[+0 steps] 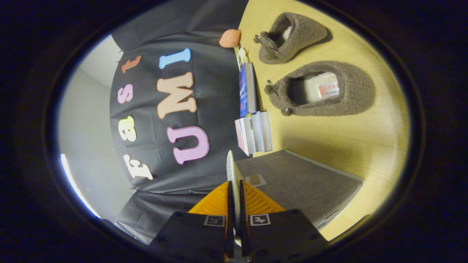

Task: Open the storage box then place both shoes into the box .Put the left shoe in first, then the right shoe, with the right side of both shoes facing outward in a uniform manner.

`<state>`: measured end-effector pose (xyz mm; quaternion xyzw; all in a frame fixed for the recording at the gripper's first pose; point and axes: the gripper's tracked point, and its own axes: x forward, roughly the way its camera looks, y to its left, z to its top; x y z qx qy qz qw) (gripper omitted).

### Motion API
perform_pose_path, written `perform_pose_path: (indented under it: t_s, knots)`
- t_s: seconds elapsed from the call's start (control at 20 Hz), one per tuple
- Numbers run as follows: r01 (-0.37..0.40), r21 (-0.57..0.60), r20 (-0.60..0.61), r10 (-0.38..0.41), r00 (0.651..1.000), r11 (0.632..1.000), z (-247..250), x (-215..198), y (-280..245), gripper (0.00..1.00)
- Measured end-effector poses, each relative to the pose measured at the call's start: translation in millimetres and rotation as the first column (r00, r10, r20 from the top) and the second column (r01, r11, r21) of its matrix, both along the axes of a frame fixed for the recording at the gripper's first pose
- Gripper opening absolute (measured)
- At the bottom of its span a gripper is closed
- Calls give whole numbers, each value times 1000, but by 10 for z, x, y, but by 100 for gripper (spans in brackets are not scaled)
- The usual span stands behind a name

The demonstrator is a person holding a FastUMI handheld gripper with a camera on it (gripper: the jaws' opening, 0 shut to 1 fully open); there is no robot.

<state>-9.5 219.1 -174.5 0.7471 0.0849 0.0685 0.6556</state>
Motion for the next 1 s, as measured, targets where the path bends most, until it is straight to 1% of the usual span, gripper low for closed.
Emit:
perform_pose_path:
  t_s: [0.25, 0.5, 0.8, 1.0]
  knots:
    - [-1, -28, 41, 2, 999, 1000, 351, -65, 51, 9]
    - [-19, -66, 74, 24, 997, 998, 755, -138, 289, 9]
    - [-68, -96, 83, 76, 994, 993, 1122, -286, 867, 9]
    - [-74, -100, 98, 84, 992, 992, 1315, -383, 1280, 9]
